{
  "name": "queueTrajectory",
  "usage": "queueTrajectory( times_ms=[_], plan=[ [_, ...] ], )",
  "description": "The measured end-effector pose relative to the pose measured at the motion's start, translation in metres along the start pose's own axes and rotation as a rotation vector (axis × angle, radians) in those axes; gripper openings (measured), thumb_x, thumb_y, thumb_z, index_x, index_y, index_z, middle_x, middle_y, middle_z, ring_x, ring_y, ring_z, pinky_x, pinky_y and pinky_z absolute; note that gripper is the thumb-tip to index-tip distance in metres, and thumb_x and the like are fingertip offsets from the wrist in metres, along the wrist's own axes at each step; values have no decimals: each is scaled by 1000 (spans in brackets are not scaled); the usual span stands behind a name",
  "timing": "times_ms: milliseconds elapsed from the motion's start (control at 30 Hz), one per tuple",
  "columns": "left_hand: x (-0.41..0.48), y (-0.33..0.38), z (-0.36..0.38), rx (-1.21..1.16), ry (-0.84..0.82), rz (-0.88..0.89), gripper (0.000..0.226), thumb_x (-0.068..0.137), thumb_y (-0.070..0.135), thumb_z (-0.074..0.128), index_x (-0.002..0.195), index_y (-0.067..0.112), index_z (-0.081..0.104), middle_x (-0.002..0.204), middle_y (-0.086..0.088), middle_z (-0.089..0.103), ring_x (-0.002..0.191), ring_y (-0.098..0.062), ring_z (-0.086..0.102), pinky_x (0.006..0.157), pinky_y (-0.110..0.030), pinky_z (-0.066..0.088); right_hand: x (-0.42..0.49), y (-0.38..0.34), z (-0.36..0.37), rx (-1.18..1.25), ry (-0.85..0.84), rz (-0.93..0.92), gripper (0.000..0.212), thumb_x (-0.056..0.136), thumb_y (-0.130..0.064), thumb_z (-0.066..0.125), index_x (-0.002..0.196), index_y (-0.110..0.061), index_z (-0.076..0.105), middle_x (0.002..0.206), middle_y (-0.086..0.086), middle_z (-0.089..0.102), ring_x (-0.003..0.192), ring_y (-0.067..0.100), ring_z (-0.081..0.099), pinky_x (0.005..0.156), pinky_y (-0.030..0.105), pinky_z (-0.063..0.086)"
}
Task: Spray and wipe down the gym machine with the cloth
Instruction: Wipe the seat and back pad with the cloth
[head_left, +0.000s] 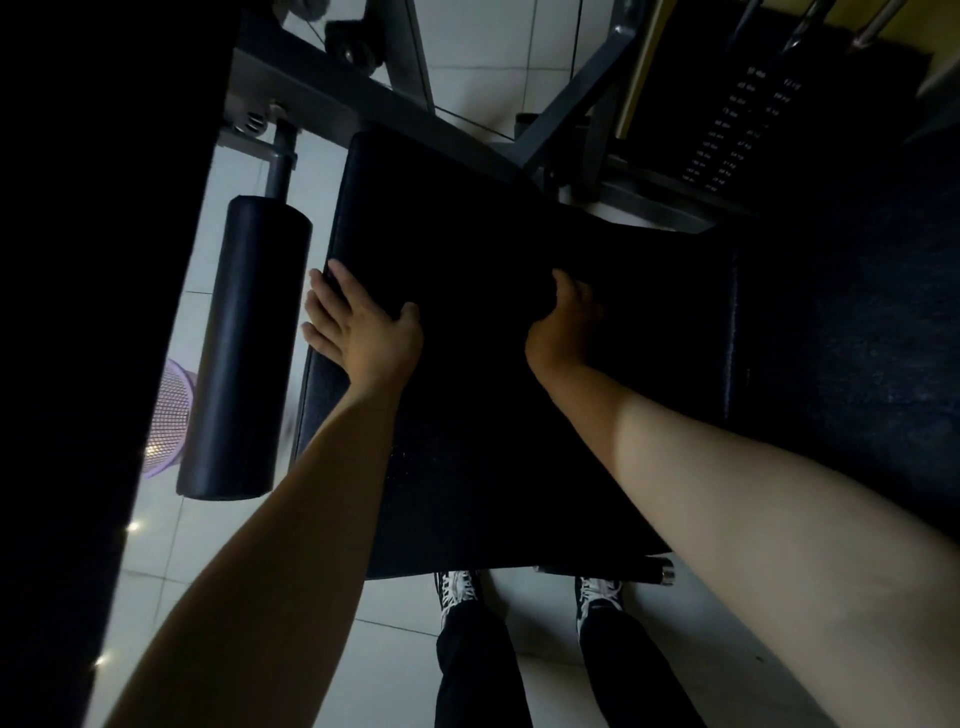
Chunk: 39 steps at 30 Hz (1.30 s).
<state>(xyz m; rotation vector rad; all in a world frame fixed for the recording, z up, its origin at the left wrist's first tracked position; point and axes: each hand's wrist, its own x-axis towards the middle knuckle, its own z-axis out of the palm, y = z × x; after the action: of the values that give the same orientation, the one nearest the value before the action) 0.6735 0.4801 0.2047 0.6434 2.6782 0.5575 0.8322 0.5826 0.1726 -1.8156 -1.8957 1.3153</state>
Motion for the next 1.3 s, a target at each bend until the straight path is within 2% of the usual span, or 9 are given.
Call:
queueTrajectory(
  times_ms=[367,433,567,633,700,933,1067,1133,1300],
  plan=[
    [-31,-25,-19,-30,-10,9,89,93,20,59,161,12,3,169,-14,-3,154,-33,-5,124,-45,-5,-43,-69,60,-84,-267,-569,65,84,15,50,142,-15,56,144,10,52,127,27,44,113,33,36],
    [-41,-27,-18,3,-5,23,91,92,21,59,161,10,1,169,-12,-5,155,-30,-8,124,-45,-7,-24,-55,43,-129,-165,-618,58,82,11,51,134,-12,63,133,13,61,119,33,54,108,43,42],
    [-47,-33,-15,51,10,15,93,92,24,59,162,14,-1,170,-4,-6,155,-24,-10,124,-47,-8,29,3,1,-88,171,-168,54,91,1,49,144,-9,50,144,19,48,131,41,44,115,42,27],
    [-47,-33,-14,61,13,17,92,92,26,59,162,16,0,170,-2,-7,155,-24,-10,124,-48,-8,40,20,-10,-11,138,68,55,95,-3,51,149,-9,41,151,18,38,140,36,35,118,42,24],
    [-47,-34,-14,64,4,13,91,93,27,58,162,19,-1,170,0,-7,155,-26,-10,124,-48,-7,37,17,-6,62,94,95,49,99,-6,48,147,-9,44,150,18,40,141,34,37,118,42,29],
    [-50,-41,-25,102,19,62,91,95,37,61,162,21,1,170,-2,2,154,-32,5,126,-44,3,-42,-53,54,114,-81,-317,60,76,14,48,132,-4,63,131,20,61,123,36,56,111,39,40],
    [-56,-52,-35,31,7,70,92,94,39,63,162,19,5,169,-10,4,155,-30,12,125,-42,14,-86,-73,78,47,-304,-485,60,79,15,51,134,-8,62,135,16,58,119,27,50,104,21,36],
    [-61,-60,-41,10,4,86,93,92,36,65,162,17,6,169,-12,9,154,-30,14,124,-41,15,-96,-71,75,-23,-348,-615,60,77,15,52,132,-6,64,132,16,61,117,32,49,103,26,34],
    [-82,-86,-50,16,-12,37,92,92,31,65,162,15,8,164,-13,26,149,-35,23,123,-43,18,-58,-47,48,-143,-146,-635,57,73,10,47,124,-4,69,118,18,67,108,42,56,99,39,43]
  ],
)
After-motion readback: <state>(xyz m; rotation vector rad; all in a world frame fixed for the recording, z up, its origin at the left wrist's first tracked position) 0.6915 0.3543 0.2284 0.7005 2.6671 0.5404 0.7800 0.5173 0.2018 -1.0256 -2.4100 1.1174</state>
